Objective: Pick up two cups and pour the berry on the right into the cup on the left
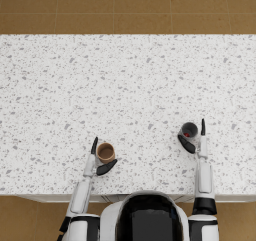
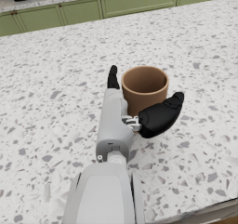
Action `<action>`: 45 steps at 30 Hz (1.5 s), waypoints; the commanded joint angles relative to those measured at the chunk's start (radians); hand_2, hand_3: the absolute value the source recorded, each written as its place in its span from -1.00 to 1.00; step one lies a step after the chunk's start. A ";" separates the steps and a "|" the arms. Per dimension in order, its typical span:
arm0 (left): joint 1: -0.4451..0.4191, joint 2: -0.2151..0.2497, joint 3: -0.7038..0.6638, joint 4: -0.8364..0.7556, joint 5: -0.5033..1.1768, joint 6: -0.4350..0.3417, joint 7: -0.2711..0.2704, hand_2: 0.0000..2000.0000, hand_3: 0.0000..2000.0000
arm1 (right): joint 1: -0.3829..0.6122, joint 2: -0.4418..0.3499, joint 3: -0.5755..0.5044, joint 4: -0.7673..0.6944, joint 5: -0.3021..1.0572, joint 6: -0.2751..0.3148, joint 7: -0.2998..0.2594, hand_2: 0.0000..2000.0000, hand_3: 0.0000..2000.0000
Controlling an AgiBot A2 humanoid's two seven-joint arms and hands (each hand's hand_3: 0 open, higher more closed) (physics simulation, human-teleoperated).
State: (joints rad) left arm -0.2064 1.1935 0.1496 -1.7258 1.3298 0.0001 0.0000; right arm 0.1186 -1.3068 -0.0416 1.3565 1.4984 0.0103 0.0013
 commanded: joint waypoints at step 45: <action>0.319 0.281 0.192 0.038 0.204 -0.037 -0.003 1.00 0.28 | 0.188 -0.154 0.294 0.513 0.575 0.073 0.006 1.00 0.28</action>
State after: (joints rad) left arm 0.0887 1.4619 0.3409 -1.6929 1.5343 -0.0371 -0.0031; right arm 0.2698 -1.4397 0.2403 1.8557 2.1050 0.0844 0.0077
